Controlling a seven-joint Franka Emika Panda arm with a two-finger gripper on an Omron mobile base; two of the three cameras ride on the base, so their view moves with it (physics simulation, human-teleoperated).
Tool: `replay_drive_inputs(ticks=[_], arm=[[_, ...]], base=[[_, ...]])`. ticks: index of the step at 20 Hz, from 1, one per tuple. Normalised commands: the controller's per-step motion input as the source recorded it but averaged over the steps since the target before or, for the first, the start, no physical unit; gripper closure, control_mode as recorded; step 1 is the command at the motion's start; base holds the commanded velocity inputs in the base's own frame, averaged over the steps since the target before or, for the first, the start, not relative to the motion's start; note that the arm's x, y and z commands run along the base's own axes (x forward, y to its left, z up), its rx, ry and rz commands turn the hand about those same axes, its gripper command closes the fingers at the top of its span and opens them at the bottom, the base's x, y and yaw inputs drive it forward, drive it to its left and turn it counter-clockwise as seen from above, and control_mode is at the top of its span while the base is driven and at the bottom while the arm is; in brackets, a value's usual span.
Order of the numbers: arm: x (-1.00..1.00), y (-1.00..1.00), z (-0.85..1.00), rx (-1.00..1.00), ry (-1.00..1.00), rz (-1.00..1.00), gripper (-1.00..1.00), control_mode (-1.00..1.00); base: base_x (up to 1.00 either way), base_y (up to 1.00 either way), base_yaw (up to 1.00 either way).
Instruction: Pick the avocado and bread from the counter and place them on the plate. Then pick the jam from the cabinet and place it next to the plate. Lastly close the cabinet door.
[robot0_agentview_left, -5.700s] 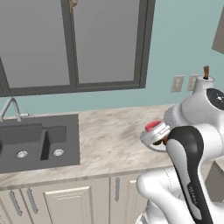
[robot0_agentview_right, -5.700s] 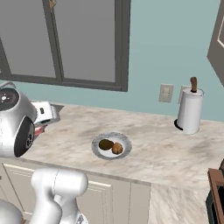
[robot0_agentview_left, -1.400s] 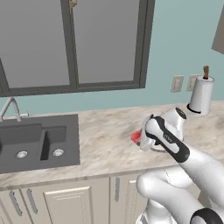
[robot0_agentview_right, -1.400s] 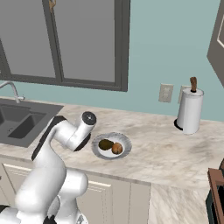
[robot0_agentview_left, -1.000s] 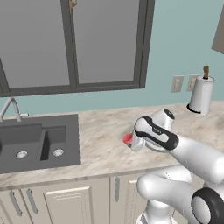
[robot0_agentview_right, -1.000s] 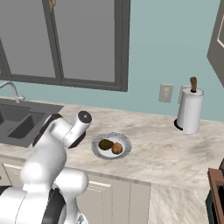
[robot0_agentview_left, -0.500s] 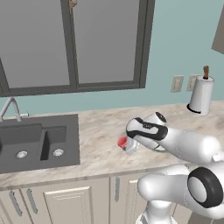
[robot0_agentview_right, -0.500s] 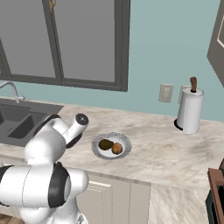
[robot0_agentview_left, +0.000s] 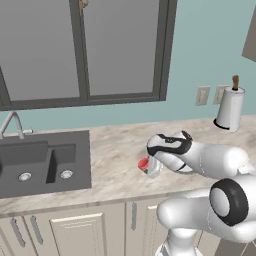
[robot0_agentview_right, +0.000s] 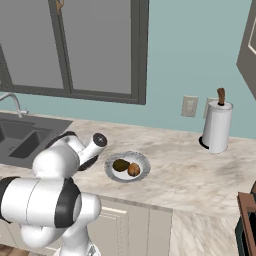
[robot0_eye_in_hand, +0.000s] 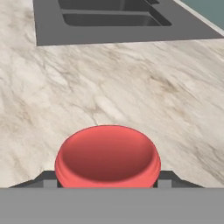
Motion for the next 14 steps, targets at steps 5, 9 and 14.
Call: replay_drive_inputs(ticks=[5,9,14], arm=[[0.0,-0.05,-0.21,0.0,-0.03,0.0,1.0,-1.0],[0.0,0.0,-0.27,0.0,-0.05,0.0,1.0,-1.0],[0.0,0.0,-0.27,0.0,-0.06,0.0,1.0,-1.0]], base=[[0.0,0.0,0.0],[0.0,0.0,0.0],[0.0,0.0,0.0]])
